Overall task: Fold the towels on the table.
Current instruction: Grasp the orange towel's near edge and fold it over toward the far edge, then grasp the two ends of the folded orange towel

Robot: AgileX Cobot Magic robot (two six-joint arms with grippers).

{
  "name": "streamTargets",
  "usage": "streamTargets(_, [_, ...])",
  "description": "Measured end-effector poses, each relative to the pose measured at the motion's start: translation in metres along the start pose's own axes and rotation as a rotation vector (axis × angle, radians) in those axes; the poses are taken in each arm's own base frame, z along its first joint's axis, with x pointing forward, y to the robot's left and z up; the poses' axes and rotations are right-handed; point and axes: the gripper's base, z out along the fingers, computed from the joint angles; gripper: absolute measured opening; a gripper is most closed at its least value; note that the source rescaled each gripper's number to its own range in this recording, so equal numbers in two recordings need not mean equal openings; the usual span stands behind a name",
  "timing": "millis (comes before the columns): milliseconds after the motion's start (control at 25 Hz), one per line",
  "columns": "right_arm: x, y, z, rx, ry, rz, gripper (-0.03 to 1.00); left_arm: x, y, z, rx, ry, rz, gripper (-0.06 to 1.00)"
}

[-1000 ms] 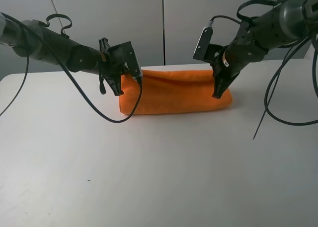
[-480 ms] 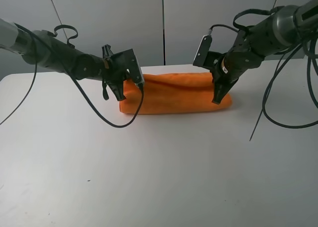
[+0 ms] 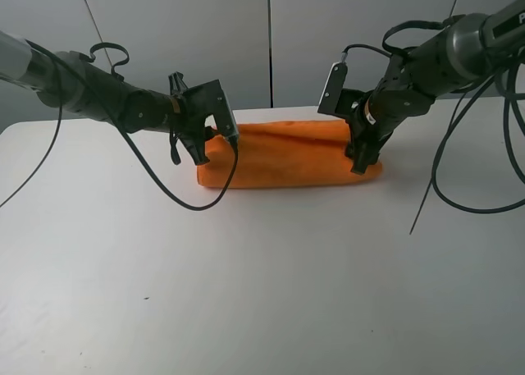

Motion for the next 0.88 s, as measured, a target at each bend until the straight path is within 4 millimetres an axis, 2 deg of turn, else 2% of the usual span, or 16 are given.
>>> streamTargets(80, [-0.001, -0.003, -0.004, 0.011, -0.003, 0.000, 0.92, -0.002, 0.002, -0.002, -0.007, -0.005, 0.000, 0.92])
streamTargets(160, [-0.002, -0.008, -0.012, 0.031, -0.018, 0.011, 0.97, -0.005, 0.007, -0.006, -0.020, -0.014, 0.001, 0.98])
streamTargets(320, [-0.005, -0.023, -0.035, 0.083, -0.051, 0.137, 0.98, -0.012, 0.020, -0.019, -0.045, -0.015, -0.061, 0.99])
streamTargets(520, [-0.004, -0.039, -0.065, 0.138, -0.070, 0.425, 0.98, -0.014, 0.026, -0.032, -0.026, 0.028, -0.353, 0.99])
streamTargets(680, [-0.001, -0.037, -0.071, 0.099, -0.044, 0.579, 0.98, -0.014, 0.022, -0.038, 0.043, 0.082, -0.623, 0.99])
streamTargets(880, [0.002, -0.033, -0.070, -0.010, -0.013, 0.711, 0.98, -0.014, 0.016, -0.041, 0.162, 0.191, -0.873, 0.99])
